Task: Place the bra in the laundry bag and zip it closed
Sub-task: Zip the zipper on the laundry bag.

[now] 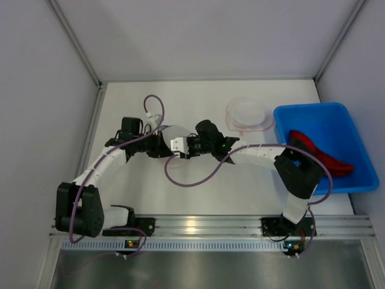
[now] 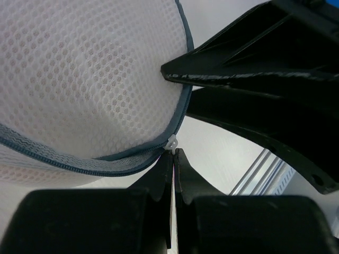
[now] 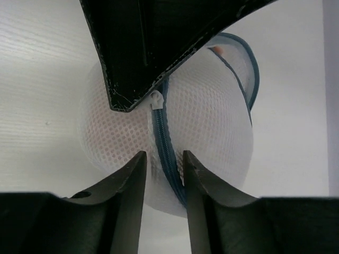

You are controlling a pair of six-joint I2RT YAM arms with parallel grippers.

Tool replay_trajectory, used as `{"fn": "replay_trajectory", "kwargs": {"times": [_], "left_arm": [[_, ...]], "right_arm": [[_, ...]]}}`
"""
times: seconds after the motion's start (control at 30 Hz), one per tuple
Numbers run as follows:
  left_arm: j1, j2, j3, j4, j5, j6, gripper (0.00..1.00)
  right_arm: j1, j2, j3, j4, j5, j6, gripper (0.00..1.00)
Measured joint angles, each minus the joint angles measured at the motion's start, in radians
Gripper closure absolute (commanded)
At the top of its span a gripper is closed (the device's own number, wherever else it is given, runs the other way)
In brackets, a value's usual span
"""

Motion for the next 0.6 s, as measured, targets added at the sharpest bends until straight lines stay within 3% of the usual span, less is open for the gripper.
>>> {"fn": "replay_trajectory", "kwargs": {"times": [0.03, 0.17, 0.53, 0.6], "left_arm": [[0.000, -0.002, 0.000, 0.000, 0.000, -0.003, 1.00], [0.000, -0.018, -0.001, 0.003, -0.001, -0.007, 1.00], [0.051, -0.048, -0.010, 0.001, -0.021, 0.048, 1.00], [0.071, -0.048, -0.010, 0.000, -0.019, 0.060, 1.00]], "right_arm": [[0.000, 0.008, 0.000, -0.001, 0.003, -0.002, 0.79], [-0.003, 0.018, 0.000, 0.002, 0.010, -0.014, 1.00], [-0.076, 0.018, 0.000, 0.046, -0.028, -0.061, 1.00], [-0.107, 0.019, 0.004, 0.048, -0.036, -0.078, 0.93]]}}
